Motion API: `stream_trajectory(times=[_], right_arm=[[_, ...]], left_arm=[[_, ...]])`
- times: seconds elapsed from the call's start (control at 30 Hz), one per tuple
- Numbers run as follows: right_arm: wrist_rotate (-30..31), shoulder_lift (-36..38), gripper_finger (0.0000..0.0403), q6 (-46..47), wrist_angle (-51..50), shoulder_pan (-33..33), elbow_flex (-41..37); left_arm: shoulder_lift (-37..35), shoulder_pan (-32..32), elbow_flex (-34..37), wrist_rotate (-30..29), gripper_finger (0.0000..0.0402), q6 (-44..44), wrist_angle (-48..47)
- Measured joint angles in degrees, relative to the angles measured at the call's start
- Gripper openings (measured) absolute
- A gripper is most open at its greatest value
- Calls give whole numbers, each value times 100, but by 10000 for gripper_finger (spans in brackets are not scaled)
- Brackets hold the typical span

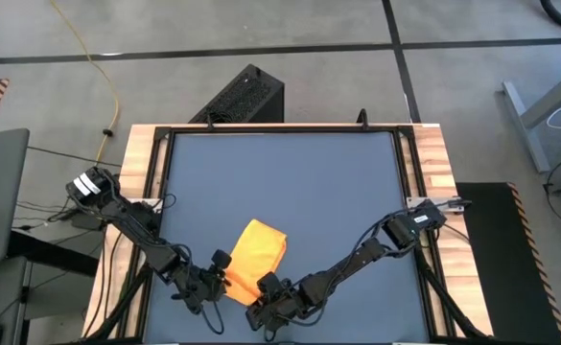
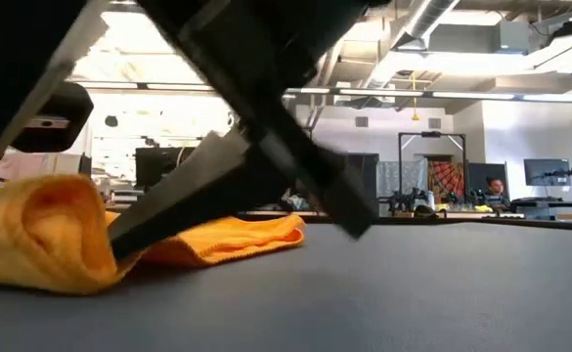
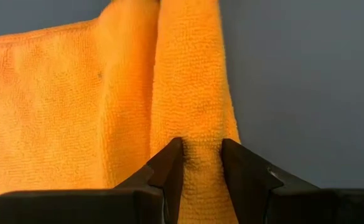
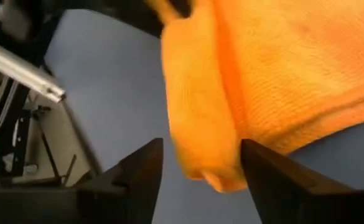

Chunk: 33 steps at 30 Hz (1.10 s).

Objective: Roll towel
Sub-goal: Roll the yellow microfiber cloth on the table

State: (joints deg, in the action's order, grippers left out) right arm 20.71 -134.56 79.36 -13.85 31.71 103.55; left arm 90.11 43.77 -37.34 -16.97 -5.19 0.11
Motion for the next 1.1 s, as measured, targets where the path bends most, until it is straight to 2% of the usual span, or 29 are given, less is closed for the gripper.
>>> stream_trajectory(times=[0.13, 0.33, 0.67, 0.83, 1.1], right_arm=[[2, 232, 249, -316, -86, 62, 0], [-214, 316, 249, -946, -317, 159, 4], [-90, 314, 249, -3891, -237, 324, 4], [486, 314, 249, -5774, -48, 436, 6], [816, 165, 249, -7543, 14, 381, 21]], left_arm=[[0, -124, 0, 81, 100, -1, -14], [0, -435, 0, 562, 100, 130, 69], [-2, -1017, 0, 1631, 100, 281, 69], [-2, -1269, 0, 2033, 100, 466, 71], [-2, -1507, 0, 2389, 100, 559, 71]])
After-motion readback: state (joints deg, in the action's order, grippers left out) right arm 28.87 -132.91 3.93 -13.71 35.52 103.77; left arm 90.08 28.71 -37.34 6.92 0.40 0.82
